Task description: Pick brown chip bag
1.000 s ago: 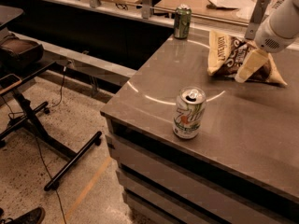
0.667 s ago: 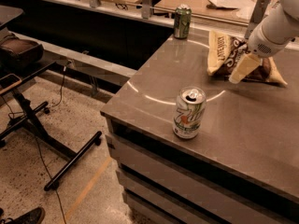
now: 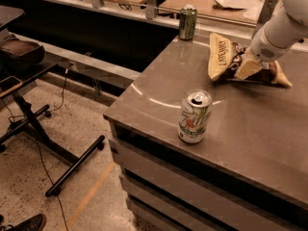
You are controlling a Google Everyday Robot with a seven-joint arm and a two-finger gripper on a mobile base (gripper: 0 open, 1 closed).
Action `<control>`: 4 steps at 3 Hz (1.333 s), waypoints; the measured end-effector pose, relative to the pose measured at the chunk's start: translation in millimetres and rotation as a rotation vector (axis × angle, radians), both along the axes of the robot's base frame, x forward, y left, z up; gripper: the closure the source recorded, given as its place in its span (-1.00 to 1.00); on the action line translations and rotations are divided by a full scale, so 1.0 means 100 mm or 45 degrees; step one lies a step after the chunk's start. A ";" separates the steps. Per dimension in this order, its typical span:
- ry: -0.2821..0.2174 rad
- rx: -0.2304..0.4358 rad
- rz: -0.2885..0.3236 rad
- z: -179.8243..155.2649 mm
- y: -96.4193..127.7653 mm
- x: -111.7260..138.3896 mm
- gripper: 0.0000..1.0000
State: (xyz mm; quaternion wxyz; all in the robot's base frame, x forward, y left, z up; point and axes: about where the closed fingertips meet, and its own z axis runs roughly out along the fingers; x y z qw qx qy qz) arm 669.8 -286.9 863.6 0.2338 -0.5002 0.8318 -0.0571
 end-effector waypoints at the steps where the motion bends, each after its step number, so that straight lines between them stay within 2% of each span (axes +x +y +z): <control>1: -0.001 0.029 0.032 0.13 0.01 -0.04 0.74; 2: -0.027 0.096 0.028 0.37 -0.07 -0.04 1.00; 4: -0.139 0.280 0.016 1.01 -0.24 -0.10 1.00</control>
Offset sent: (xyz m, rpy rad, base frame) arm 0.0002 -0.0213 0.0903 0.1517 -0.0835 0.0082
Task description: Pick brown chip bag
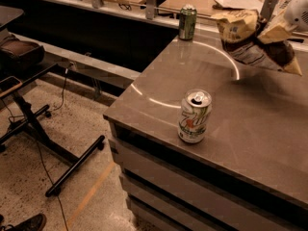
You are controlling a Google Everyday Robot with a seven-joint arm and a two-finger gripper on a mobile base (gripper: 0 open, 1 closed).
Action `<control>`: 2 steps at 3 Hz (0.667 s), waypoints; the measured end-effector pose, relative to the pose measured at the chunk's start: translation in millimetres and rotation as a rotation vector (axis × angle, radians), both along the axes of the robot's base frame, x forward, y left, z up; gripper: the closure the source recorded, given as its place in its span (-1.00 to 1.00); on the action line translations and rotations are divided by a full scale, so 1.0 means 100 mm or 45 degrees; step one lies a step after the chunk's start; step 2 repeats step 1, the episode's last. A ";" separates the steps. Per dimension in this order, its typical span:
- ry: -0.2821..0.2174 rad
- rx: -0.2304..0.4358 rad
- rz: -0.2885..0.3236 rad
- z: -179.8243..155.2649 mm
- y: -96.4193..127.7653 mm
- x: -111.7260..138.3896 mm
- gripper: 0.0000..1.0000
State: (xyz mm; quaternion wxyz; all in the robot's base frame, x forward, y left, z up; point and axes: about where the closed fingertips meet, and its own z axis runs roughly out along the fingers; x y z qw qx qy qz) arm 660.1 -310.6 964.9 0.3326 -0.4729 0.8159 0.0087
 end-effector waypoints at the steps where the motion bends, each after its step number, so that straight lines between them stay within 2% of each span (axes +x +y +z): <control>1: -0.026 0.017 0.004 0.11 0.01 0.01 1.00; 2: -0.026 0.017 0.004 0.11 0.01 0.01 1.00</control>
Offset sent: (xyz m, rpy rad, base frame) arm 0.0000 0.0000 0.0000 0.0000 0.0000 0.0000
